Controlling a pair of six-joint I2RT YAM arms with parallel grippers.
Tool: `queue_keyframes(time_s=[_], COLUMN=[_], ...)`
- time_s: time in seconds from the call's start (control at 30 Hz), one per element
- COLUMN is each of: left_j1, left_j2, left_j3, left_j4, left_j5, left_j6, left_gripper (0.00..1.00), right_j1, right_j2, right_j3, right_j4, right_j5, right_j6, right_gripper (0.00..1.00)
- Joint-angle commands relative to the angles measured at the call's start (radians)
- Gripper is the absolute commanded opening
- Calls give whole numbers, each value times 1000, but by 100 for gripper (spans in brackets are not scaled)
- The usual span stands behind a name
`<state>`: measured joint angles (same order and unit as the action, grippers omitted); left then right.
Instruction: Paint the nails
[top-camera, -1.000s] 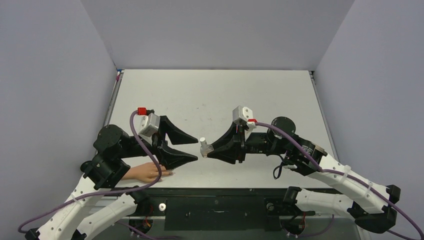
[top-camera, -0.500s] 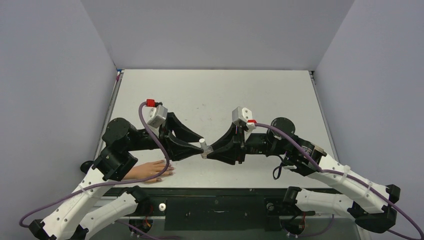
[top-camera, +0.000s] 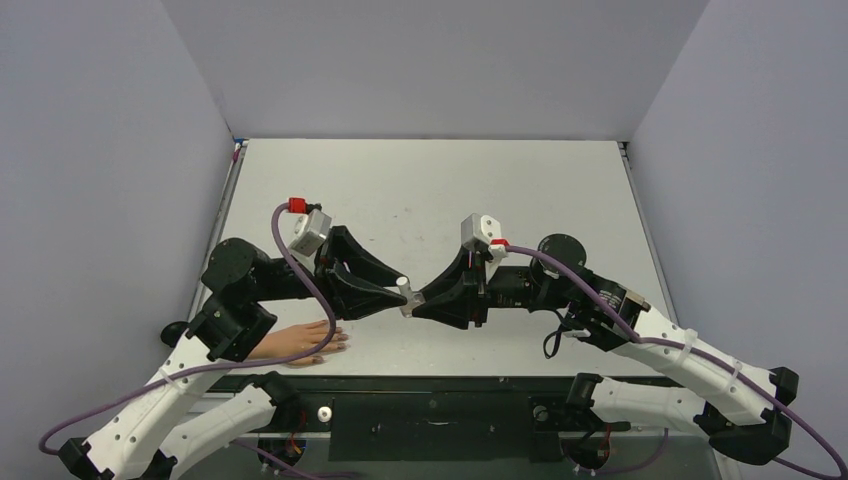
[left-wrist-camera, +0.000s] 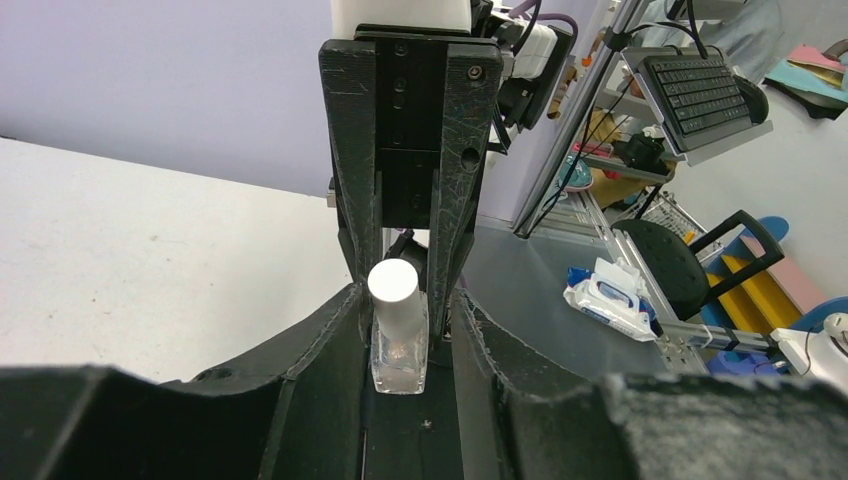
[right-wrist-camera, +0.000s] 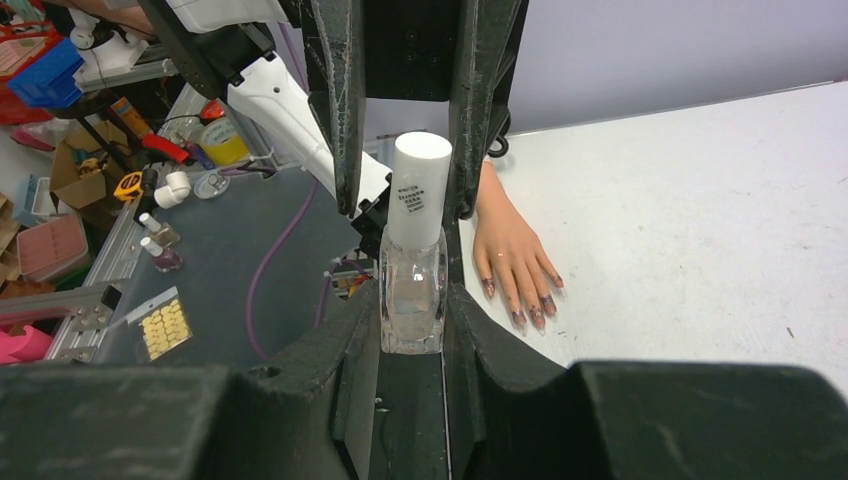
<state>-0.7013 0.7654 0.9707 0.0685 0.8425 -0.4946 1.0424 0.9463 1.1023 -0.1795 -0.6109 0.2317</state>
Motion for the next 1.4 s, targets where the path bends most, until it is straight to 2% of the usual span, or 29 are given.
queue_keyframes(time_s=[0.0,0.3,0.47,0.7,0.83,0.9,1.1,1.23,1.37], left_j1=[-4,-3,-3,-3,-5,-6,-13,-14,-14], left_j2=[9,22,21,22,24,27,28,31,37], left_j3=[-7,-28,-37,-54,-65,-70,-88,-90,-89], left_j4=[70,81,104,114,97,87,56,33,24], left_j5=[33,49,46,30,-20,-66,-252,-343,-376], left_j6=[-27,-38,-56,-69,-72,-73,-83,-85,-85], left_gripper=[32,27,20,1,0,0,0,0,0], right_j1=[8,8,8,8,8,8,8,9,13], right_j2=[0,14,19,19,13,15,51,84,106], right_j3=[2,-1,-3,-6,-15,-20,-1,22,38], right_j4=[66,66,63,70,78,87,107,99,92], right_j5=[-11,-6,-5,19,146,277,514,593,597], right_j6=[-19,-28,-33,-38,-43,-40,8,32,39], right_gripper=[0,0,0,0,0,0,0,0,0])
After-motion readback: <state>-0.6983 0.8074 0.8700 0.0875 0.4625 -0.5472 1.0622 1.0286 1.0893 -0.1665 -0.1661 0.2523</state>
